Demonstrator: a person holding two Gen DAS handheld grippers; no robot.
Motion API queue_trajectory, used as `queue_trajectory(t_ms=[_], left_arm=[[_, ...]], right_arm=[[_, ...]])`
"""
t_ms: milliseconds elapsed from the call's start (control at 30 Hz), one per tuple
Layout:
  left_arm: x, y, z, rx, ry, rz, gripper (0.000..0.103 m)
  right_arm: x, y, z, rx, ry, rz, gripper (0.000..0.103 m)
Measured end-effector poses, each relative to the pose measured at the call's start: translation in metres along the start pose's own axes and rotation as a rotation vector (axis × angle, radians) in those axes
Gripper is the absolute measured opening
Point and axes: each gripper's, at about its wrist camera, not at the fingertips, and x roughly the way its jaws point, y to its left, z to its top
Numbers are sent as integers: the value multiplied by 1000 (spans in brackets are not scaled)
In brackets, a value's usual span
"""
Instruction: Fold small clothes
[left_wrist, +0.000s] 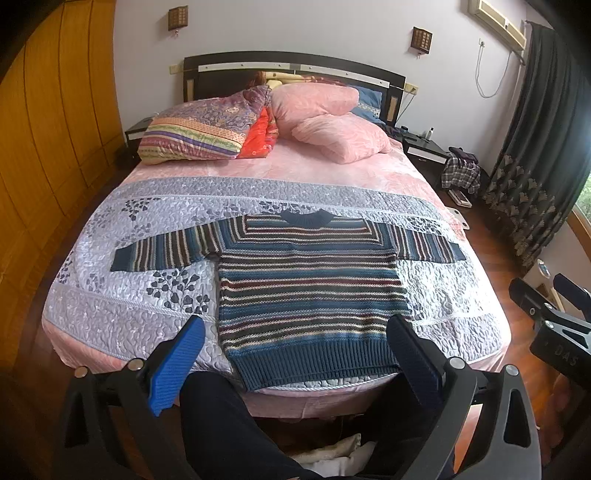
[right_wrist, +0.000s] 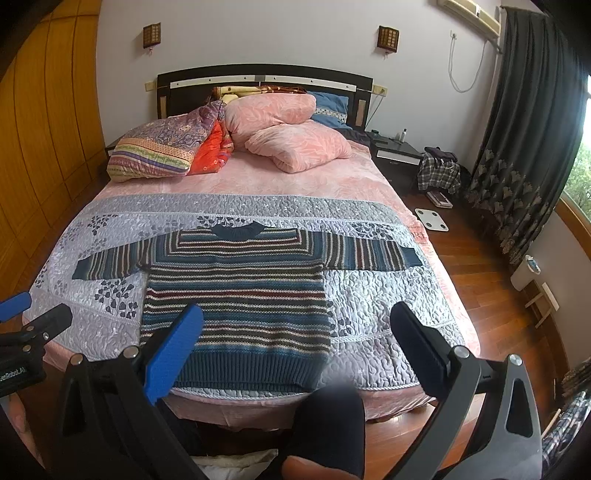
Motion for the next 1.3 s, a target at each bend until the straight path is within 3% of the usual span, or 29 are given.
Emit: queue_trajectory(t_ms=[1300], left_arm=[[0, -6, 3, 7, -1, -3, 99]], right_arm=[[5, -8, -1, 16, 7, 1, 100]])
